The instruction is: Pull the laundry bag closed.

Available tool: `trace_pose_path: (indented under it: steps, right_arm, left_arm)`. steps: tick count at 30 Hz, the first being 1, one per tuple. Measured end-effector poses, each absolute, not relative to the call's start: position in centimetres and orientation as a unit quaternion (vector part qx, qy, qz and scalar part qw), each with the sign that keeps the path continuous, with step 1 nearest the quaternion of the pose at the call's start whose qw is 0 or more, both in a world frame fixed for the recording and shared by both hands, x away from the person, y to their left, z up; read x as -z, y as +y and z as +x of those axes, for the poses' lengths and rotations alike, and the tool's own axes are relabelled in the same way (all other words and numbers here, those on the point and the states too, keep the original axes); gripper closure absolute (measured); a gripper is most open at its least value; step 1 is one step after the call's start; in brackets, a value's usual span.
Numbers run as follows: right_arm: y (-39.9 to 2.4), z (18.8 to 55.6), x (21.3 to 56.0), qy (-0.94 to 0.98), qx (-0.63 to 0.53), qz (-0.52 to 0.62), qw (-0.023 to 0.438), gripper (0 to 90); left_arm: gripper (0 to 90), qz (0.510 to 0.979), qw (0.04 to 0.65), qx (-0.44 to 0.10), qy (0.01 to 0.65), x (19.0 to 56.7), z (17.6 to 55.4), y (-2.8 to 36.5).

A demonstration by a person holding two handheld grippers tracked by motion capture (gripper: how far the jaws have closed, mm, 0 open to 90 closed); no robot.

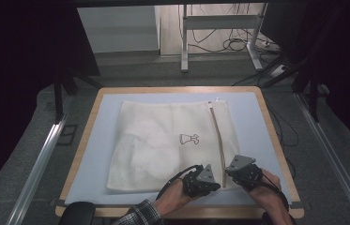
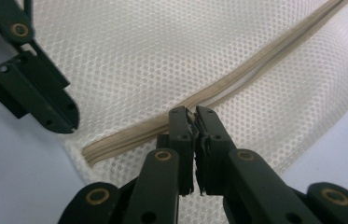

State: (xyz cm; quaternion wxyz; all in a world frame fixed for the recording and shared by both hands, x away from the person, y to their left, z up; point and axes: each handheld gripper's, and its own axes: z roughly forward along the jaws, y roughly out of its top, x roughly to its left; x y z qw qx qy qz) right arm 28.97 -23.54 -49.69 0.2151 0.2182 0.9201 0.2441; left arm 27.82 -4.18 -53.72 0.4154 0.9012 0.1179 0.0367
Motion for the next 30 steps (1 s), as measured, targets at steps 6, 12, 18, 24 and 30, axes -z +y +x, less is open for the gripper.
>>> trace_pose_path:
  steps: [6, 12, 18, 24, 30]
  right_arm:
    - [-23.4, 29.5, 49.6, 0.919, -0.242, 0.216, 0.225, 85.3]
    - [-23.3, 30.3, 49.6, 0.918, -0.238, 0.214, 0.233, 85.4]
    - [-23.3, 31.4, 49.6, 0.919, -0.233, 0.212, 0.237, 85.1]
    - [-23.0, 32.1, 49.6, 0.920, -0.224, 0.209, 0.245, 85.2]
    - [-22.9, 32.8, 49.7, 0.920, -0.217, 0.207, 0.251, 85.3]
  left_arm:
    - [90.0, 0.901, 0.415, -0.035, 0.118, 53.7, 27.9, -4.2]
    - [89.9, 0.901, 0.415, -0.034, 0.119, 53.7, 27.9, -4.1]
    - [90.0, 0.901, 0.416, -0.033, 0.120, 53.7, 27.9, -4.1]
    - [89.9, 0.899, 0.419, -0.031, 0.123, 53.8, 27.8, -4.2]
    - [89.9, 0.899, 0.419, -0.032, 0.123, 53.8, 27.8, -4.2]
